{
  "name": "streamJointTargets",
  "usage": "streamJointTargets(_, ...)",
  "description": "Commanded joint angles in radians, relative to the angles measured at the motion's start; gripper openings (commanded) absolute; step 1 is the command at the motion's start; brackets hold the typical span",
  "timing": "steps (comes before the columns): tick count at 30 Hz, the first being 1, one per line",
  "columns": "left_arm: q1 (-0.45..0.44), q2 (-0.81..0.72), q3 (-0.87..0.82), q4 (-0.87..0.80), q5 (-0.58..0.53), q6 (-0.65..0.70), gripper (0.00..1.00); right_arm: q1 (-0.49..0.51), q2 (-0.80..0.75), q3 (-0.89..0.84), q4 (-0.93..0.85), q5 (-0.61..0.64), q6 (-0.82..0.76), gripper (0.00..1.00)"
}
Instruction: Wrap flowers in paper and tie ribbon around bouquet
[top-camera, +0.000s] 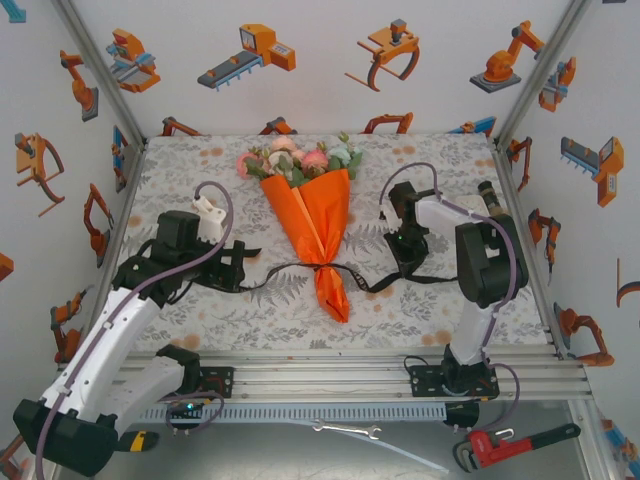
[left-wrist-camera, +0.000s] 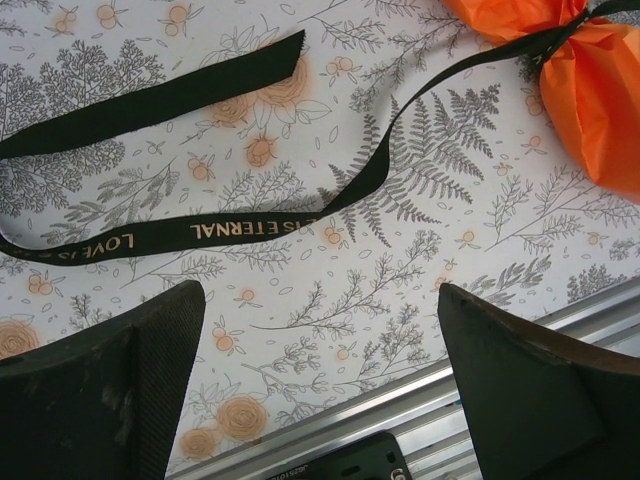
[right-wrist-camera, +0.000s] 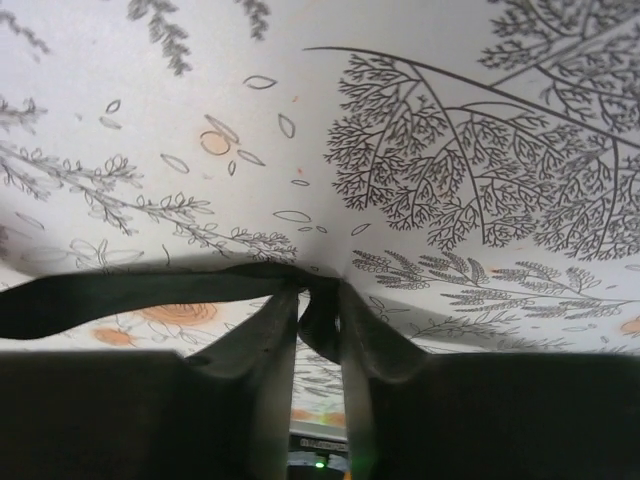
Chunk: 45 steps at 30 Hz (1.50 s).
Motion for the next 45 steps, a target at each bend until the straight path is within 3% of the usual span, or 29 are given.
streamJointTargets(1, -0.004, 0.004, -0.019, 0.045, -0.014, -0.103, 0.9, -0.001, -0.061, -0.021, 0.027, -0.037, -0.007, 0.09)
streamJointTargets(4, -0.002, 0.017, -0.048, 0.12, -0.019, -0.188, 0.92, -0.001, -0.175, -0.046, 0.075, -0.119, 0.023, 0.0)
streamJointTargets(7, -0.001, 0.072, -0.057, 0.148, -0.056, -0.222, 0.94, -0.002, -0.322, -0.1, 0.155, -0.173, 0.092, 0.0)
streamJointTargets(11, -0.022, 0.247, -0.003, 0.091, -0.129, -0.142, 0.87, -0.005, -0.515, -0.212, 0.317, -0.131, 0.247, 0.0)
streamJointTargets(14, -0.086, 0.397, 0.059, 0.042, -0.259, -0.048, 0.83, -0.012, -0.583, -0.247, 0.364, -0.1, 0.305, 0.0)
streamJointTargets(20, -0.148, 0.625, 0.099, 0.038, -0.341, 0.065, 0.79, -0.02, -0.577, -0.24, 0.37, -0.089, 0.306, 0.0)
streamJointTargets(25, -0.154, 0.727, 0.12, 0.02, -0.314, 0.129, 0.73, -0.022, -0.569, -0.236, 0.385, -0.117, 0.305, 0.0)
streamJointTargets(33, -0.151, 0.745, 0.117, 0.026, -0.189, 0.213, 0.71, -0.023, -0.552, -0.224, 0.381, -0.147, 0.296, 0.0)
streamJointTargets(38, -0.129, 0.788, 0.135, -0.011, -0.204, 0.218, 0.68, -0.024, -0.552, -0.215, 0.379, -0.16, 0.293, 0.0)
streamJointTargets(42, -0.128, 0.827, 0.138, -0.037, -0.174, 0.201, 0.61, -0.023, -0.55, -0.2, 0.365, -0.158, 0.286, 0.0)
streamJointTargets(45, -0.134, 0.835, 0.127, -0.033, -0.18, 0.183, 0.49, -0.023, -0.552, -0.194, 0.359, -0.161, 0.281, 0.0)
